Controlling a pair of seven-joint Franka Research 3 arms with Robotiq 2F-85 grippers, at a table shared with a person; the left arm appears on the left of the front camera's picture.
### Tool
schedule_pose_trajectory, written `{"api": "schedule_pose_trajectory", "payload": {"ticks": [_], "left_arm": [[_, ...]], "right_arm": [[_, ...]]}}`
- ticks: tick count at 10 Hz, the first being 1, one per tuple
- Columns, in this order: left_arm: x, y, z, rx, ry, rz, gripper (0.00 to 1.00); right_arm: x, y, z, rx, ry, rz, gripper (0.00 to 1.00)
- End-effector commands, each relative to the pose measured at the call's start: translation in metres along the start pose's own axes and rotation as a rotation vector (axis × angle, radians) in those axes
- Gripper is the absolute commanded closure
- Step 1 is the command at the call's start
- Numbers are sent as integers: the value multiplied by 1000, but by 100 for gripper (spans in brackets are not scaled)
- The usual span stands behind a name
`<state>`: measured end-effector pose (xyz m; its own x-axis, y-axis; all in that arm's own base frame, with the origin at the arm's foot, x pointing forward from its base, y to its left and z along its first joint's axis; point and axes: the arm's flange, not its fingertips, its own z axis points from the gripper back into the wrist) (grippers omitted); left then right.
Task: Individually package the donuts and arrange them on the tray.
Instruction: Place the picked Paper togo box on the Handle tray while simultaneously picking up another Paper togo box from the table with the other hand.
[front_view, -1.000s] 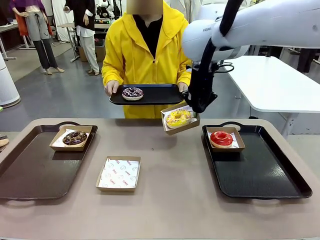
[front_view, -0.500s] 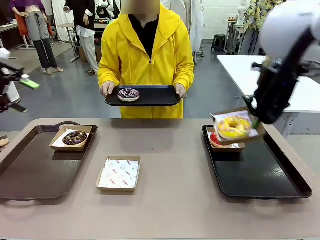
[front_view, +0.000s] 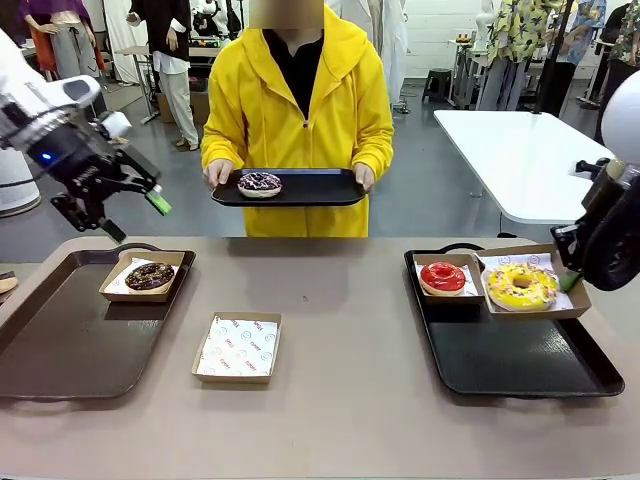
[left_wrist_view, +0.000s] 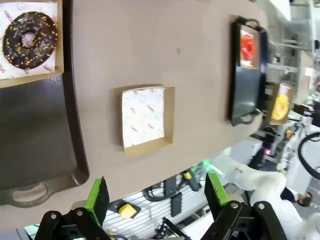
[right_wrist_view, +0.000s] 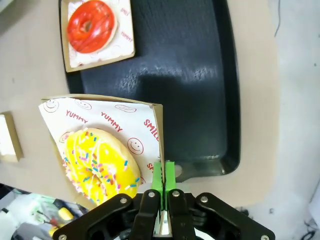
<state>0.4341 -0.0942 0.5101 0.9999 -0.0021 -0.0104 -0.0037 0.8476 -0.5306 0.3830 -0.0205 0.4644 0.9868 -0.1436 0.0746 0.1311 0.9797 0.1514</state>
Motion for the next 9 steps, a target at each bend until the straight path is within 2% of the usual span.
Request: {"api": "schedule_pose_trajectory", "payload": {"ticks": [1,3,5,6,9], "left_arm": [[5,-13,-23,112,5,10,0],[0,-28,-53,186,16,-14,0],[-5,-34,-82,248,19,-30,0],[-8,-35,-95,281,6,-38,0],[-15,-37,-139,386,-68,-84,0]], "right_arm": [[2,-10,-9,28,-42,92,98],[15,-8,-12,-29,-7,165,98],[27,-4,-12,-52,25,180,98],[9,-6,-11,-18,-2,140,98],[9,-6,-11,-18,-2,140,98]]}}
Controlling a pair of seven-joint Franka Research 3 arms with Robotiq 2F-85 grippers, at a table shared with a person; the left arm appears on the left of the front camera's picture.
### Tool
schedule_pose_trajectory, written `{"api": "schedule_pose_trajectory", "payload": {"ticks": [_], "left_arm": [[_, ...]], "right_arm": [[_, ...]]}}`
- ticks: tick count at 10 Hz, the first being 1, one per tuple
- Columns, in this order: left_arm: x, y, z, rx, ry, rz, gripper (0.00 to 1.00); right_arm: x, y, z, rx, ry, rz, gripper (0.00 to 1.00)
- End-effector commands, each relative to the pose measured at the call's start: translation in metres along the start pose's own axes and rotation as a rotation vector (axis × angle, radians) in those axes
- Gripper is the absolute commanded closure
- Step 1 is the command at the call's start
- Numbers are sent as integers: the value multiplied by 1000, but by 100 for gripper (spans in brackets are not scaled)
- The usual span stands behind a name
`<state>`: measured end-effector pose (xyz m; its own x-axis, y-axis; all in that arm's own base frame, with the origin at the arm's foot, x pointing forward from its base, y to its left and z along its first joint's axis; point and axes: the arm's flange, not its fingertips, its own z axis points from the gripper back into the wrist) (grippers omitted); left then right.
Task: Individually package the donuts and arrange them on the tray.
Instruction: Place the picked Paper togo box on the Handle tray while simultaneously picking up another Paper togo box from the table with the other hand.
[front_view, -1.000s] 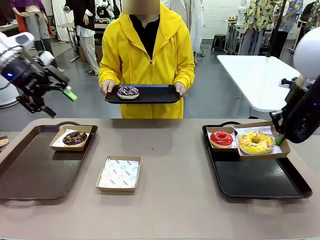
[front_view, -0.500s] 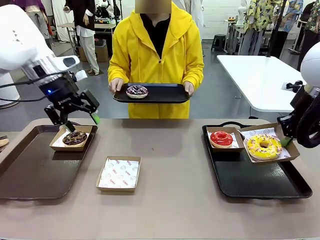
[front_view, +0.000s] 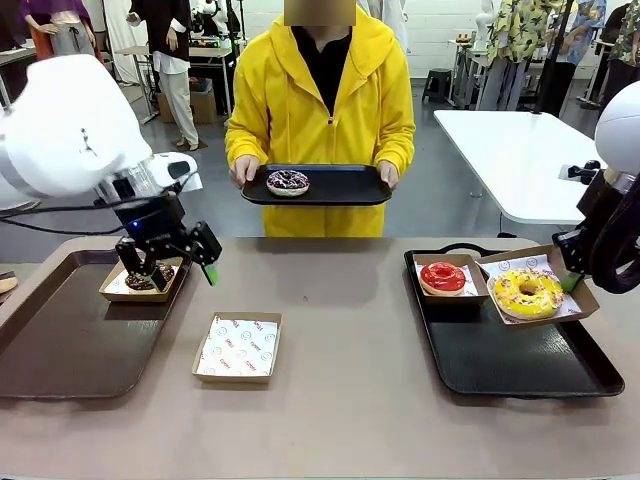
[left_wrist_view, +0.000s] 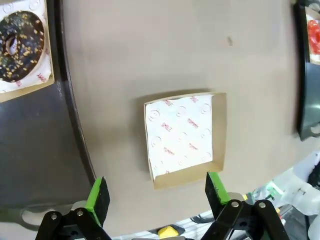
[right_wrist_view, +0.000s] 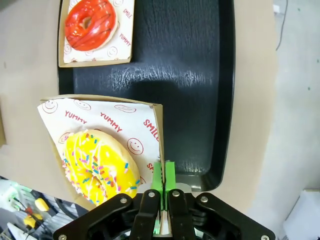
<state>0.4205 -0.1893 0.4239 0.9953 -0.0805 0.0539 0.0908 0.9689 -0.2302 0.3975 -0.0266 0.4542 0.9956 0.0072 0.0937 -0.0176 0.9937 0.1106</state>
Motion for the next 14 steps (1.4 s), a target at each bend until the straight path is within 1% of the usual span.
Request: {"api": "schedule_pose_trajectory", "payload": {"ticks": [1,3,4,10,11,12,13,14], "left_arm": [[-6,-11,-25,78,-19,9,0],[-8,-16,-36,67,-6,5,0],[-11,-9,-35,41,0,-27,0],[-9,-12,-34,51,5,-18,0],[-9,-12,-34,51,5,-18,0],[-8,-10,-36,49,10,-15,0],[-15,-18,-38,86,-34,-36,0],[-21,-25,-40,123,-79,-90,0]], "right_arm": [[-5,0,-1,10,-3,-12,98],[-5,0,-1,10,-3,-12,98],[-5,0,-1,10,-3,-12,98],[-5,0,-1,10,-3,-12,98],[0,0,1,0,-1,0,98],[1,12,-3,-55,9,-8,98],[0,19,-7,-97,32,-31,98],[-3,21,-10,-116,49,-50,98]]}}
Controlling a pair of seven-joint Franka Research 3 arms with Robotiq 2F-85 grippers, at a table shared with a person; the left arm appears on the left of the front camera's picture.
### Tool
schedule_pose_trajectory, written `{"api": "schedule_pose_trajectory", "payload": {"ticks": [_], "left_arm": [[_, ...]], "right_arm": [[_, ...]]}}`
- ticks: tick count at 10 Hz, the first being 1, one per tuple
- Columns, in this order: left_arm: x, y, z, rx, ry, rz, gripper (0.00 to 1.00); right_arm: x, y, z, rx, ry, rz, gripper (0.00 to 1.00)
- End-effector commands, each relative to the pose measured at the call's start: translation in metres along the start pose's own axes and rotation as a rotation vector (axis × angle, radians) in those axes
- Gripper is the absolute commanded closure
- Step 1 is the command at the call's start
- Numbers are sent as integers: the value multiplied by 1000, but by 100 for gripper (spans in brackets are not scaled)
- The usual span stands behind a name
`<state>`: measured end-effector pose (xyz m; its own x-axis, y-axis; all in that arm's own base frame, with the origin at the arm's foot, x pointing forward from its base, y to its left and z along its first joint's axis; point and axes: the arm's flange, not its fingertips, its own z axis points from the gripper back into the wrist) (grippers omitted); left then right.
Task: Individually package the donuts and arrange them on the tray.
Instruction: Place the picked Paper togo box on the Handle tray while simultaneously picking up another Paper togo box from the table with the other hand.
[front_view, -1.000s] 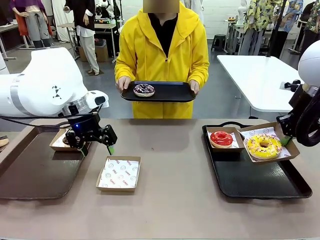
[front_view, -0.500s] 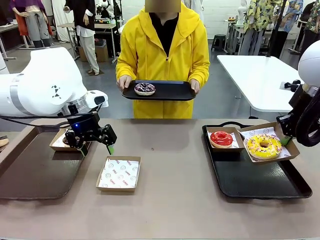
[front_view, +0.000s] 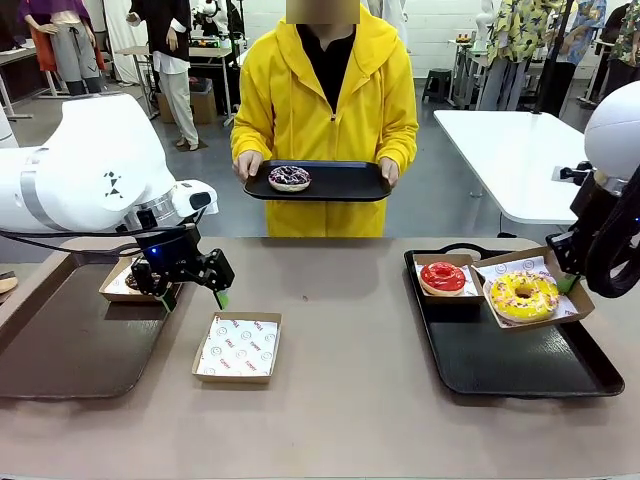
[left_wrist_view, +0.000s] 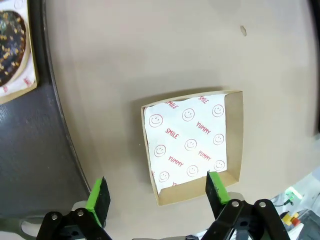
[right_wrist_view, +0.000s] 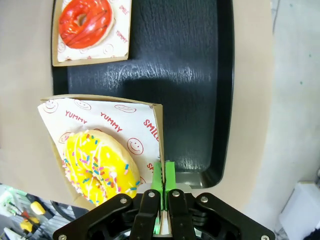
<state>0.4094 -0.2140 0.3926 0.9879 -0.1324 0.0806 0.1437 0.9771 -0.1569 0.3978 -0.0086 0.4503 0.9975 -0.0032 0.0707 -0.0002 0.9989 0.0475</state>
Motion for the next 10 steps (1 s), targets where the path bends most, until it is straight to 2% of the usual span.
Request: {"api": "schedule_pose_trajectory", "payload": {"ticks": [1,4,6,10], "left_arm": [[-16,-15,-7,81,-85,-61,0],[-28,-24,-25,143,-90,-51,0],[-34,-27,-38,162,-81,-34,0],[-34,-26,-49,141,-58,-7,0]], "right_arm": [[-6,6,-8,-67,35,-35,98],[-6,13,-26,-95,75,-61,98],[-3,14,-37,-90,53,-33,98],[3,8,-59,-78,64,-20,98]]}}
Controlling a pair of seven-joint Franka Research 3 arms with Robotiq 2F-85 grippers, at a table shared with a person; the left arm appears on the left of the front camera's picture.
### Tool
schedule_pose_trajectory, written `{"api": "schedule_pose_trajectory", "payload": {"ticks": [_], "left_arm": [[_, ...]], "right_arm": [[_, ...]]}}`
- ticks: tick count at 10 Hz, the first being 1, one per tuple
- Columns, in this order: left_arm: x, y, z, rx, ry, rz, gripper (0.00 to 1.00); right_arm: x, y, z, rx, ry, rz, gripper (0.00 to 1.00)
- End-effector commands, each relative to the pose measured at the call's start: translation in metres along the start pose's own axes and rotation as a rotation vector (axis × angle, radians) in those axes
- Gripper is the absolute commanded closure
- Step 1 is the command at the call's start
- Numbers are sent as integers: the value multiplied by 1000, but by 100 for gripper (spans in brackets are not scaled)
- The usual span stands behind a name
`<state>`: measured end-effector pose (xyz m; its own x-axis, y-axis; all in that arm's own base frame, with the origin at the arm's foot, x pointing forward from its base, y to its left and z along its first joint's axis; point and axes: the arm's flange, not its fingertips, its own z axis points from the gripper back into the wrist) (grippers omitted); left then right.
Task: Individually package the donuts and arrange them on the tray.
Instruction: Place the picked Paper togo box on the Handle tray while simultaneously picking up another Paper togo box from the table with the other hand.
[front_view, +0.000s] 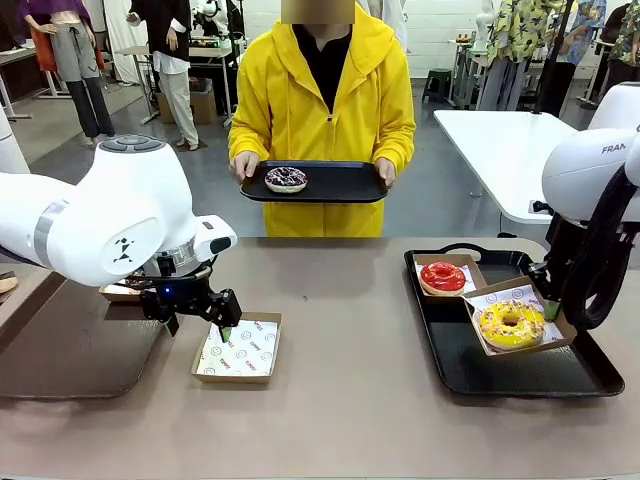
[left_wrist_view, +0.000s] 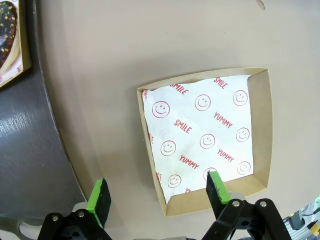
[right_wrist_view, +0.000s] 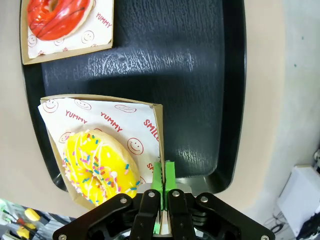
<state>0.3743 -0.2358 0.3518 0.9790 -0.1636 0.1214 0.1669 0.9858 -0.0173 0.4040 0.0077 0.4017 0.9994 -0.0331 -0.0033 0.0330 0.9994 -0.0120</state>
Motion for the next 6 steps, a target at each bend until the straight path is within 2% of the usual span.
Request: {"api": "schedule_pose_trajectory", "payload": {"ticks": [1,6], "left_arm": [[3,-8,-11,7,-8,38,0],[19,-5,-32,19,27,89,0]], "right_arm": [[3,-8,-15,-14,2,4,98],[11,-17,-28,26,-10,5,98]]}}
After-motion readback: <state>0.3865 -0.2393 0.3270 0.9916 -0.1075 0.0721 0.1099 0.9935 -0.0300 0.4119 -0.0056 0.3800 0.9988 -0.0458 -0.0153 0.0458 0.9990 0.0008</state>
